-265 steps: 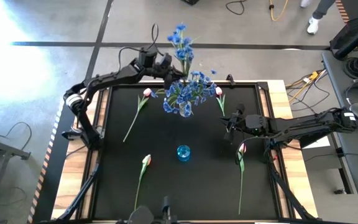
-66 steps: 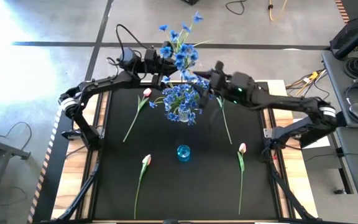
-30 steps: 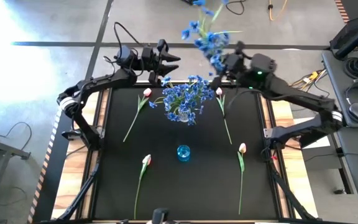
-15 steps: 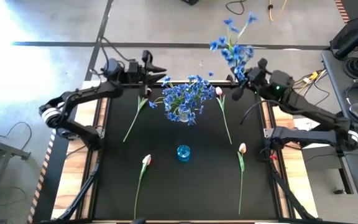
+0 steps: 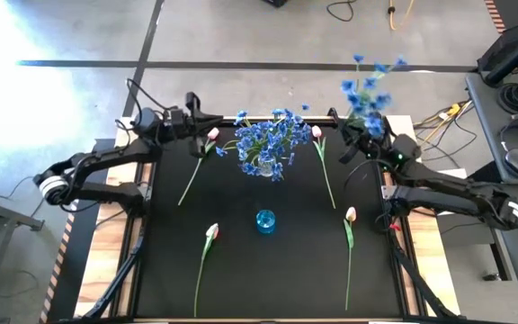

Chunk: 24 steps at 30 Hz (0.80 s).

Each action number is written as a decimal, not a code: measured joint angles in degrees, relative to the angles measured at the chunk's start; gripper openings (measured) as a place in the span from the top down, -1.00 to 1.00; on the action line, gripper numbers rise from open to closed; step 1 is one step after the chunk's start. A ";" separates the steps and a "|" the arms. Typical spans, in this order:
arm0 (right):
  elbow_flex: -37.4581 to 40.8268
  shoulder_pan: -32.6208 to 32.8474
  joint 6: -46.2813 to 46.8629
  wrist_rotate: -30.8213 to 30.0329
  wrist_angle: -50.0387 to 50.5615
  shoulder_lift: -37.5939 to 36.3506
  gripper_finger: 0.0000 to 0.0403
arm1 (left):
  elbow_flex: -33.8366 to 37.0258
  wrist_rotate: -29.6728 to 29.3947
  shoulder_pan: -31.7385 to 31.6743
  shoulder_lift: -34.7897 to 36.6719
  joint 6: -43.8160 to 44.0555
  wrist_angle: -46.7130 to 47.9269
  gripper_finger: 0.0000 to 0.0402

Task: Sort flowers into vase by color
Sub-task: Put the blue flowers into the transparent vase

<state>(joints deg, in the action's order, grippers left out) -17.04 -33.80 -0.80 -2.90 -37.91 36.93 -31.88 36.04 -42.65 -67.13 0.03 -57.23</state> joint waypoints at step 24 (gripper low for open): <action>4.50 16.89 -3.77 7.78 -39.08 31.07 0.94 | 1.68 -2.54 0.00 -3.40 0.68 -0.82 1.00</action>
<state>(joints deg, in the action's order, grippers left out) -12.54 -16.91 -4.57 4.88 -76.99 67.99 -30.20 33.50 -42.65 -70.53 0.71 -58.05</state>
